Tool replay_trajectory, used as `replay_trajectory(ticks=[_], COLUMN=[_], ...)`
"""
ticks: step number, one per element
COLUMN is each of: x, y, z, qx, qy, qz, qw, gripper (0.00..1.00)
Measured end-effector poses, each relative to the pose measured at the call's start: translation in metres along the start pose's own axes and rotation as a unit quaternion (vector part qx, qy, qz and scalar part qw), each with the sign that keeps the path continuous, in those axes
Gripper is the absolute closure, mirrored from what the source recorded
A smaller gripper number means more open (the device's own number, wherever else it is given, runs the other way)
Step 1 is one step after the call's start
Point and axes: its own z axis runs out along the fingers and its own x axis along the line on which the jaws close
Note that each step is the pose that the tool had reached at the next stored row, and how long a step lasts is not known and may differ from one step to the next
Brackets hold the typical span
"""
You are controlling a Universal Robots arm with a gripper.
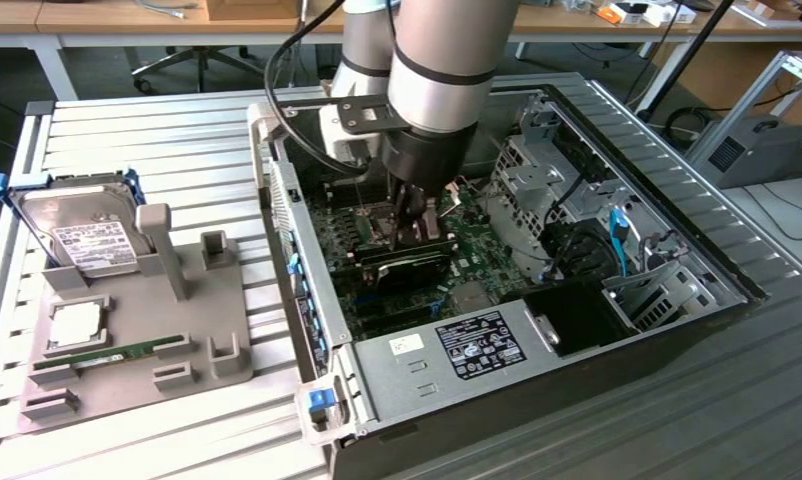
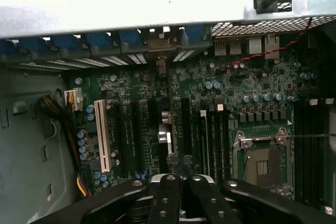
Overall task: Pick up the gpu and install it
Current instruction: 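Press down on the gpu until it lock into place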
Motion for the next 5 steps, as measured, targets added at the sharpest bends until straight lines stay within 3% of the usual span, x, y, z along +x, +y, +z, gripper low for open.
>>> replay_trajectory(ticks=[5], x=[-0.0001], y=[-0.0002], z=[0.0], qx=[0.0], qy=[0.0], qz=[0.0], qw=[1.0], gripper=[0.89])
